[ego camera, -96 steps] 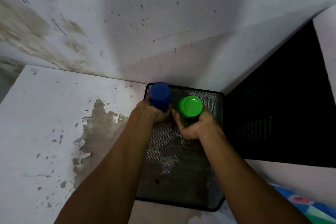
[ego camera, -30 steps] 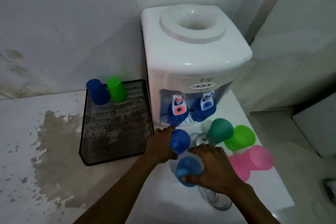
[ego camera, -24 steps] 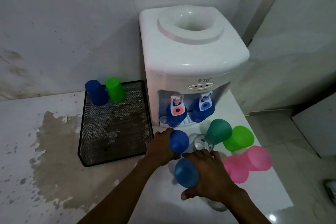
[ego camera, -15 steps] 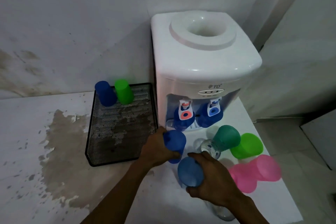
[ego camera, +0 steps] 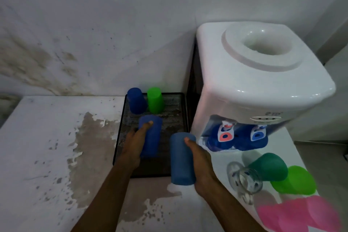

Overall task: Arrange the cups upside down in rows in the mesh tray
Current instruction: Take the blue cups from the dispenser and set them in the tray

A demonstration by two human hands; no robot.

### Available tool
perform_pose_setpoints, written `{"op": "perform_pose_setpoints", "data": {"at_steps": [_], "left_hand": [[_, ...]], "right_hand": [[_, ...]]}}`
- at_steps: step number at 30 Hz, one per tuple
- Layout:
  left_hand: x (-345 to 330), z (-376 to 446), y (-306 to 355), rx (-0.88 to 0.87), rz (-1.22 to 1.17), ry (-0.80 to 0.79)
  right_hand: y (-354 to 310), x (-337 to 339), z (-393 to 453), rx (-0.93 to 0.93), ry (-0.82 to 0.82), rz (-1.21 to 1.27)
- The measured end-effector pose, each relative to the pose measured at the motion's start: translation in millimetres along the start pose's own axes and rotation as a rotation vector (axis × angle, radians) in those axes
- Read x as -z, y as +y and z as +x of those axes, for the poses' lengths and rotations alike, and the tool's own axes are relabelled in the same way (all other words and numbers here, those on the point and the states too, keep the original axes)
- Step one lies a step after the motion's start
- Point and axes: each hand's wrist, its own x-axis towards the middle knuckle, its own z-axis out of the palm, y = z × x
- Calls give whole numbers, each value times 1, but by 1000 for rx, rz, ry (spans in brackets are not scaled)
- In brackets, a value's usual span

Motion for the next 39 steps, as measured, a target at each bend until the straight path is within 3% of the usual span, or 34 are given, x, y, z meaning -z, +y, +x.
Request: {"op": "perform_pose_setpoints", "data": {"at_steps": [3, 6, 19, 30, 36, 39], "left_hand": [[11, 15, 13, 60, 2, 48], [22, 34, 22, 80, 30, 59], [40, 84, 18, 42, 127, 0], [25, 99, 28, 109, 79, 1], [24, 88, 25, 146, 178, -19], [22, 83, 25, 137, 251, -62]], "right_hand": [[0, -26, 27, -298, -137, 319], [-13, -43, 51, -455, -219, 553], [-61, -131, 178, -340, -38, 859], [-71, -138, 201, -553, 100, 639], [-62, -127, 187, -514, 70, 578], [-49, -114, 167, -451, 32, 381]]}}
